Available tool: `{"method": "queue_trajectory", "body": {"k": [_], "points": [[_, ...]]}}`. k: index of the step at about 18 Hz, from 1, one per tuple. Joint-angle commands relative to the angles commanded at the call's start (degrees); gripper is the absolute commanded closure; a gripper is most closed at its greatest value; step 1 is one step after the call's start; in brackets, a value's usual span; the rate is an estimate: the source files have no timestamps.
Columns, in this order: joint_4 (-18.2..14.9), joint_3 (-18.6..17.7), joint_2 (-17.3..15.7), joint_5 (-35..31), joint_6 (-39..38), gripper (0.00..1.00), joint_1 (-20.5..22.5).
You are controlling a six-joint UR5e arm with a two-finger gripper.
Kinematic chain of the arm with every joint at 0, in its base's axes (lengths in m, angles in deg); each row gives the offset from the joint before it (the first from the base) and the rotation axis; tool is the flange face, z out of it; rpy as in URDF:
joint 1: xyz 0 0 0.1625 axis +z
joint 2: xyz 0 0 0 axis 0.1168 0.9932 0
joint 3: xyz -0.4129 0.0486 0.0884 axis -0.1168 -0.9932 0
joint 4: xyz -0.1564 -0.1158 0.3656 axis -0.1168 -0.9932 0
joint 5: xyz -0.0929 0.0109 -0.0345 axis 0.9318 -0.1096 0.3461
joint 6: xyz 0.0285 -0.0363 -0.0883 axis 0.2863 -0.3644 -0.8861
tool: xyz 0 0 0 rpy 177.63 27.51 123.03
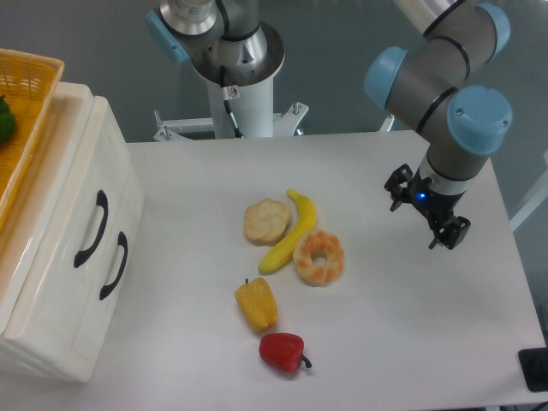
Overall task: Slide the top white drawer open
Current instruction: 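Move the gripper across the table toward the upper drawer's black handle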
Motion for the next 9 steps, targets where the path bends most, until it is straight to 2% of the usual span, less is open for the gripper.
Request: {"method": "queue_trajectory", "body": {"k": [6,8,9], "points": [[0.3,-0.5,-0.6,0.1,-0.3,0.00,-2.5],[2.1,-1.5,0.0,0.7,-0.3,0.00,-2.9],[4.6,-3.0,-0.3,2.4,-0.6,0.00,-2.6]]}}
